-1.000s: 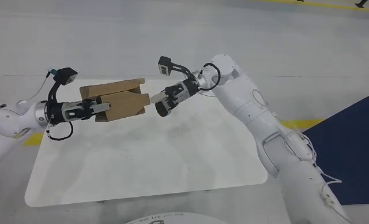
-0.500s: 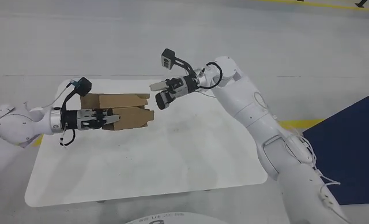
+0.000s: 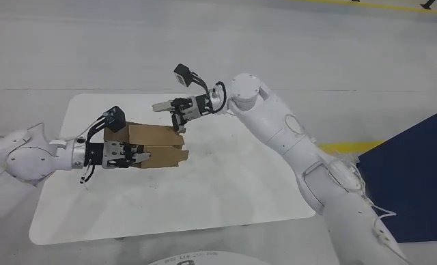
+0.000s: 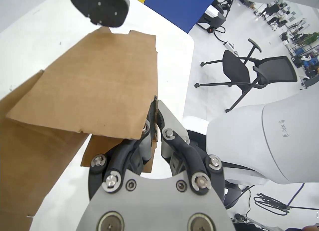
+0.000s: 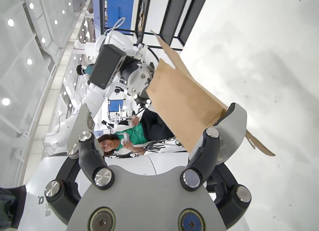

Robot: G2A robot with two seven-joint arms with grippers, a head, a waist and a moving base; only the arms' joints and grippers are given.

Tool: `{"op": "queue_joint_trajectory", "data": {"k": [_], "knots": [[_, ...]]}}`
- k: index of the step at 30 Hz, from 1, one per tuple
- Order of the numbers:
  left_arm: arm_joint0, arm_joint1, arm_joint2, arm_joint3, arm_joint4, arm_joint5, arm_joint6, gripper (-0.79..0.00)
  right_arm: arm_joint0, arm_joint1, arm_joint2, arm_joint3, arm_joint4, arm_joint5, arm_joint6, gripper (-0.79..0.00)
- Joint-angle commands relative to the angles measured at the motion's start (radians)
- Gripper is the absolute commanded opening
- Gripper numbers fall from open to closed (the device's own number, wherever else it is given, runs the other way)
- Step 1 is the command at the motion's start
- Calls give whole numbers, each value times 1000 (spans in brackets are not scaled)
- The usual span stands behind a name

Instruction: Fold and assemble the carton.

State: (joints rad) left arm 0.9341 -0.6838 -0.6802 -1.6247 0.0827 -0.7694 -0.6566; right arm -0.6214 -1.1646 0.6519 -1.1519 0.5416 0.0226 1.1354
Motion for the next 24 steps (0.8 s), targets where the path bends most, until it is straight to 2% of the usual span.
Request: {"op": "queue_joint_trajectory", "data": {"k": [1,5,13,24], "knots": [[12,3,-13,-9,7,-1,3,-785,15,-15,-25,12,-3,25,14,0],[31,6,-34,-18,16,4,14,-785,37,-34,-41,52,10,33,54,0],[50,0,-44,-64,61,48,-13,-785,39,-51,-10,101,50,-17,24,0],[71,-7,-81,-90,84,83,10,-785,62,-107,-104,121,12,121,88,0]]}}
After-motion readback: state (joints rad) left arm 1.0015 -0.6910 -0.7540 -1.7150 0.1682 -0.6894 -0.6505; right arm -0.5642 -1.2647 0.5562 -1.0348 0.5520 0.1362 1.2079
